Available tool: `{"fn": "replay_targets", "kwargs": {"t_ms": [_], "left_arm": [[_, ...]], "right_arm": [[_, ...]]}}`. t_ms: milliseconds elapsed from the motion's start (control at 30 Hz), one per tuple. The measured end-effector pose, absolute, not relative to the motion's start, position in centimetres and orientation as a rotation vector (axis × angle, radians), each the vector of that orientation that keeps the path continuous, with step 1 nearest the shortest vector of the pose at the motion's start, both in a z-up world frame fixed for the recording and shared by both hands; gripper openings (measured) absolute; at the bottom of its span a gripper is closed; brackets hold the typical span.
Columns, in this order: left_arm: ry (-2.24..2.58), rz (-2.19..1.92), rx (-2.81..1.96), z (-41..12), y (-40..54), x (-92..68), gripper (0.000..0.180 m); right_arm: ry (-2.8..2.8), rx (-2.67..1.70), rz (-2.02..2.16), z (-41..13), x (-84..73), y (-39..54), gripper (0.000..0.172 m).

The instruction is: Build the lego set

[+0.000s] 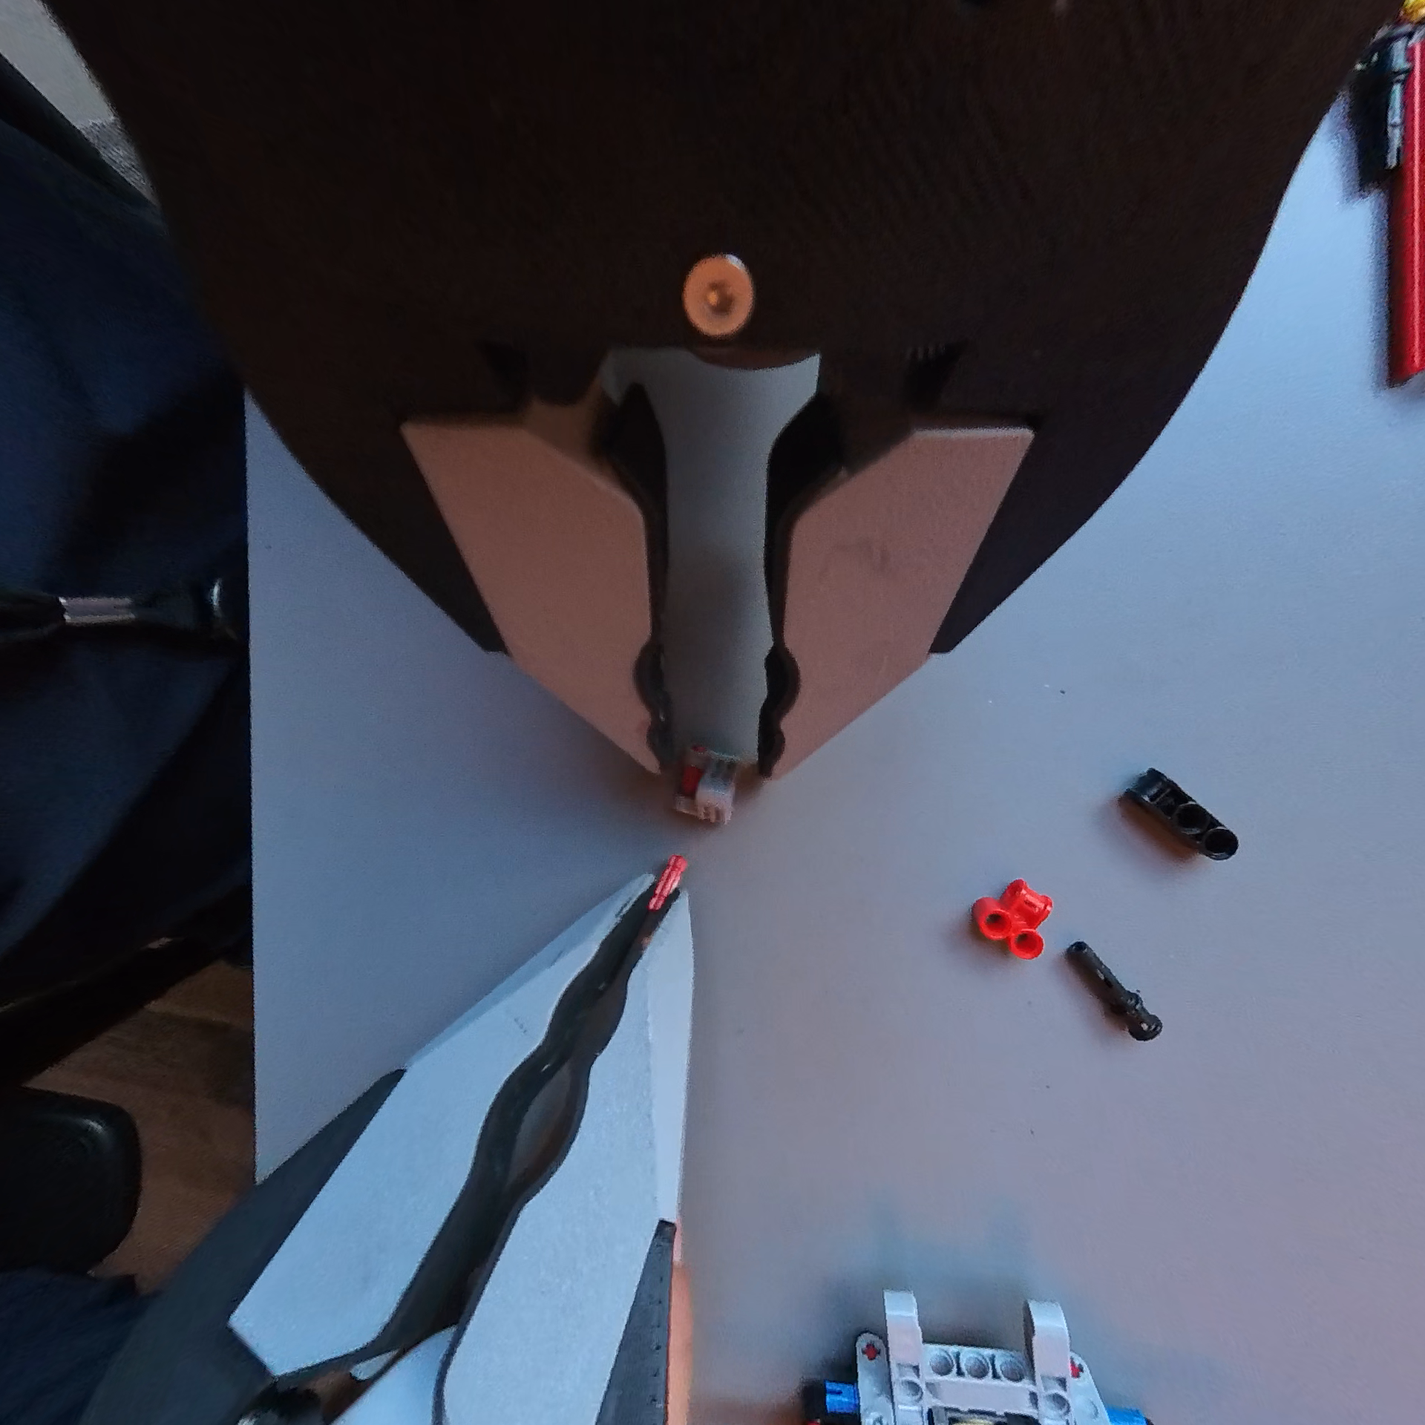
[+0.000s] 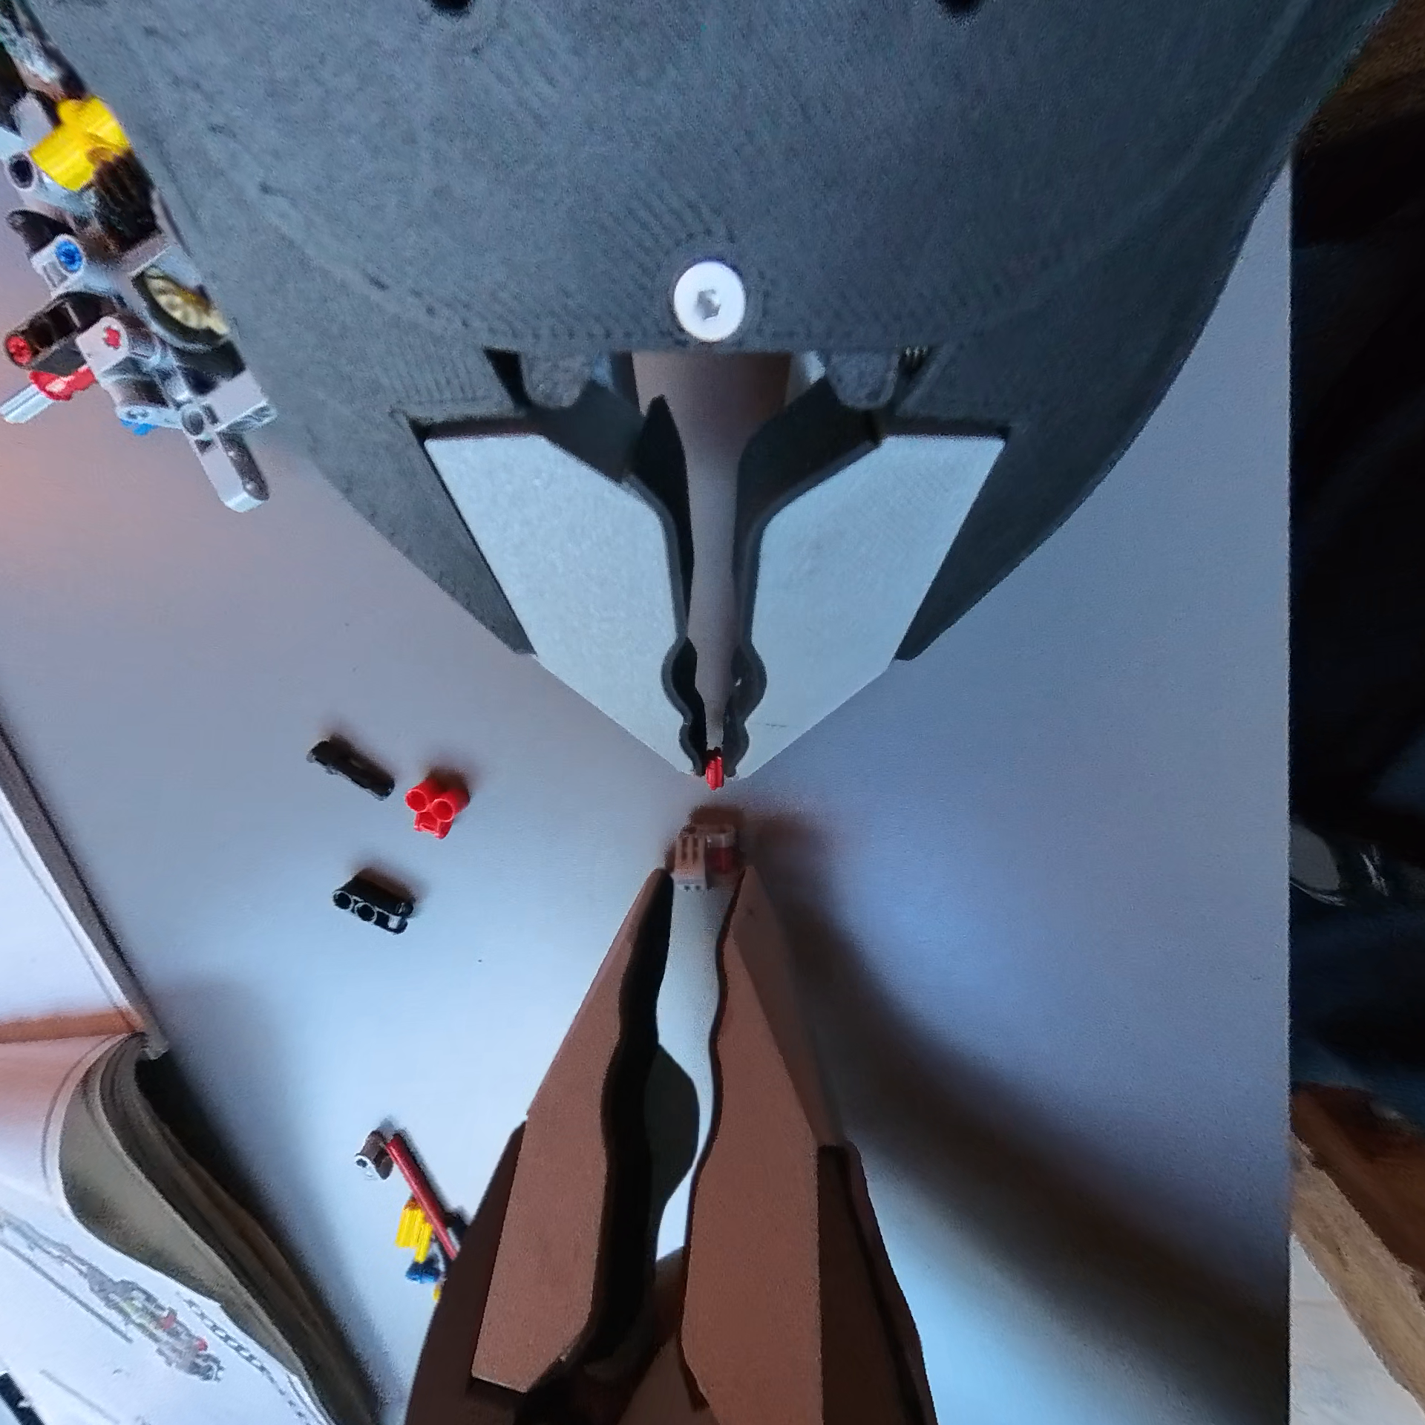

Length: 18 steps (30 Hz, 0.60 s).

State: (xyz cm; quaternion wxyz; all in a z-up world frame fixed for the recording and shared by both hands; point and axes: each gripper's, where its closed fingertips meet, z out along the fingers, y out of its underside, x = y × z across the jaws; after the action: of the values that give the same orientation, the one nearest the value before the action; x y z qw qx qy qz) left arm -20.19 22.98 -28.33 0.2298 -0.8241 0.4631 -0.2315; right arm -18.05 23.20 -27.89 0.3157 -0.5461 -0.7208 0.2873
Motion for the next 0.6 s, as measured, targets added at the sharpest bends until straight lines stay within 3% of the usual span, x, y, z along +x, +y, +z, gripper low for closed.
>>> {"fn": "replay_targets", "kwargs": {"t_ms": [300,400,600], "left_arm": [[1.300,-0.728,-2.221,-27.9,23.0,-19.3,0.020],[1.324,-0.723,-2.222,-28.2,22.9,-19.5,0.009],[1.312,-0.762,-2.193,-28.1,22.8,-19.2,0.007]], "right_arm": [[-1.895,-1.605,0.897,-28.4,-18.2,22.8,0.001],[-1.905,-1.601,0.878,-28.5,-18.2,22.8,0.002],[-1.905,-1.553,0.809,-28.6,-18.2,22.9,0.001]]}}
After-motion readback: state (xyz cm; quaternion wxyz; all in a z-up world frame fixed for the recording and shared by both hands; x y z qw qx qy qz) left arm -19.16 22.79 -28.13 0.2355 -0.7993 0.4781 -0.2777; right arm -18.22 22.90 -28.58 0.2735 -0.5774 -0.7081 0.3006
